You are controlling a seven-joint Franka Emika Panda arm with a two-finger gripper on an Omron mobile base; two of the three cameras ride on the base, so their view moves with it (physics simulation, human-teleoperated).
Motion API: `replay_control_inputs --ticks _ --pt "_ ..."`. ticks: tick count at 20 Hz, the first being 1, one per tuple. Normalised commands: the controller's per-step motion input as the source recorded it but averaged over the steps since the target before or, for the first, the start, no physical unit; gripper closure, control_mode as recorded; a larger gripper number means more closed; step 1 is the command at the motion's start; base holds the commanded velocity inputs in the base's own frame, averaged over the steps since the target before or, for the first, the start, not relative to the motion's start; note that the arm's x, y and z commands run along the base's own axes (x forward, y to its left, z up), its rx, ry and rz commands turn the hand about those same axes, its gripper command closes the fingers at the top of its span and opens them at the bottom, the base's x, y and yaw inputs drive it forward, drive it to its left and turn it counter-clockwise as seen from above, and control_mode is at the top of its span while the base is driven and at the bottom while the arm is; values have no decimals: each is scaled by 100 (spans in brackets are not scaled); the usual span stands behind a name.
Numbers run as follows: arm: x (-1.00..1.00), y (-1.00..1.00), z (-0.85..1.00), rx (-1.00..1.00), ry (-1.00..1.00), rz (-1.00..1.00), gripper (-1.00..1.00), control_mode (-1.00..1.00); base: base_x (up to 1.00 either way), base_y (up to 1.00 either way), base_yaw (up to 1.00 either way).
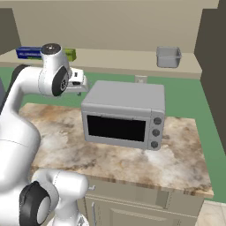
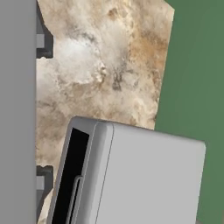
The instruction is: Retrieve the tupperware and aluminum foil from the cabinet and place them on the dining counter near the plate with tomato and avocado to prepare for storing leftovers.
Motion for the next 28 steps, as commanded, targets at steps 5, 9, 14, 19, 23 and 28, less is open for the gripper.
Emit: replay_control_inputs --ticks 5,9,14,19,23,28 --pt "0 0 54 2 -15 0 -100 -100 0 0 0" --pt "0 4 66 7 -23 0 -100 -100 0 0 0" --pt "0 0 66 13 -22 3 -100 -100 0 0 0" --pt "1 0 27 10 -9 14 -100 -100 0 0 0" --pt "22 0 0 1 0 18 -100 -100 0 0 0" --pt "19 0 0 0 0 15 -100 -100 0 0 0"
